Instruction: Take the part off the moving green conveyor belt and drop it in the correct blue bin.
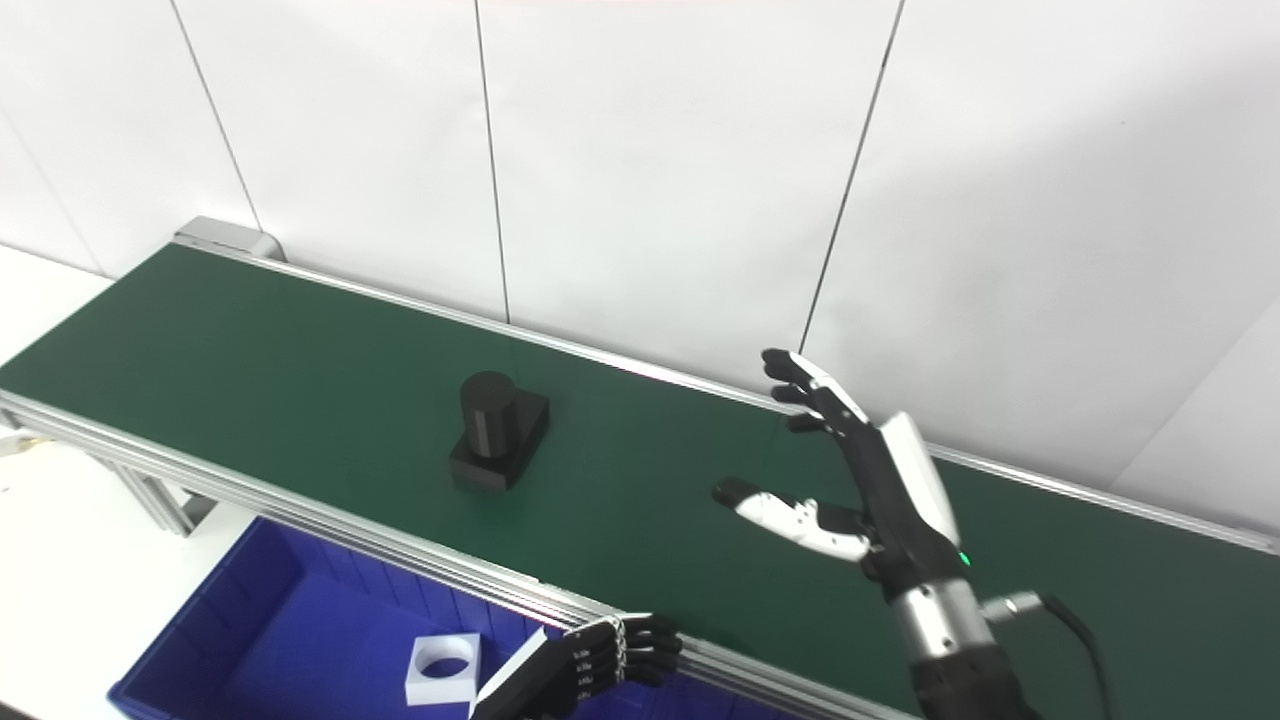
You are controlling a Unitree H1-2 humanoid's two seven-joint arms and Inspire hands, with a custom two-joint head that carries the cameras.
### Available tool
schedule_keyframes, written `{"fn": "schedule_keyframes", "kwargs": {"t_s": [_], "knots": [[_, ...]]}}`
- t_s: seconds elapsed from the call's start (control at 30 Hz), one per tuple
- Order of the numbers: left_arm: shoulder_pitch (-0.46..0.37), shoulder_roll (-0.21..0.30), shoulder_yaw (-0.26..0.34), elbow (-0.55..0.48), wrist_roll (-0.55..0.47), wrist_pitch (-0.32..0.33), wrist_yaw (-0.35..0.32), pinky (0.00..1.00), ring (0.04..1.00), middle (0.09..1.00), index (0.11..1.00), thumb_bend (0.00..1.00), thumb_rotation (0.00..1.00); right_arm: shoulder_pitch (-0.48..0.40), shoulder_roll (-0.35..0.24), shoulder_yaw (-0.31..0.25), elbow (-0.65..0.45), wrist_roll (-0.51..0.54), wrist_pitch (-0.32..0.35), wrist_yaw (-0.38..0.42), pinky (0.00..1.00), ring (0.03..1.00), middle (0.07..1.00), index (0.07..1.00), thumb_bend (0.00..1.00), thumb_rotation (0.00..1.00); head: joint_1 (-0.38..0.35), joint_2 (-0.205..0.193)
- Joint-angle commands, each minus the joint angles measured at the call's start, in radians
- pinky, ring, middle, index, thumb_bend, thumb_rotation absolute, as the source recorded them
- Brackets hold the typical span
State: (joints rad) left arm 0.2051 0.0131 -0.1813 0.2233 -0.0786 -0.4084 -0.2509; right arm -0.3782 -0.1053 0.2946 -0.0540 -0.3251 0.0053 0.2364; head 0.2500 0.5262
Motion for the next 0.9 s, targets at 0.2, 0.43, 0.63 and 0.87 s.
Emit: {"fn": "schedule_keyframes", "kwargs": {"t_s": [0.2, 0.43, 0.63, 0.87], "knots": [[-0.002, -0.006, -0.010, -0.036, -0.001, -0.033, -0.003, 0.74, 0.769, 0.795, 0.792, 0.98, 0.21, -0.110, 0.068, 0.035, 0.139, -0.050, -0.023, -0.033, 0.72, 0.847, 0.860, 0.870, 0.80, 0.54, 0.001, 0.015], [0.006, -0.014, -0.019, -0.051, 0.004, -0.025, 0.003, 0.75, 0.771, 0.793, 0.793, 0.98, 0.20, -0.169, 0.108, 0.074, 0.266, -0.093, -0.052, -0.060, 0.76, 0.844, 0.856, 0.864, 0.82, 0.51, 0.010, 0.025], [0.010, -0.022, -0.023, -0.057, 0.012, -0.020, 0.009, 0.75, 0.769, 0.788, 0.791, 0.98, 0.19, -0.218, 0.150, 0.090, 0.371, -0.097, -0.057, -0.079, 0.80, 0.866, 0.861, 0.865, 0.82, 0.50, 0.017, 0.029], [0.008, -0.032, -0.028, -0.054, 0.021, -0.025, 0.014, 0.74, 0.766, 0.790, 0.793, 0.98, 0.20, -0.276, 0.188, 0.103, 0.498, -0.110, -0.073, -0.110, 0.80, 0.864, 0.848, 0.860, 0.83, 0.50, 0.023, 0.032]]}}
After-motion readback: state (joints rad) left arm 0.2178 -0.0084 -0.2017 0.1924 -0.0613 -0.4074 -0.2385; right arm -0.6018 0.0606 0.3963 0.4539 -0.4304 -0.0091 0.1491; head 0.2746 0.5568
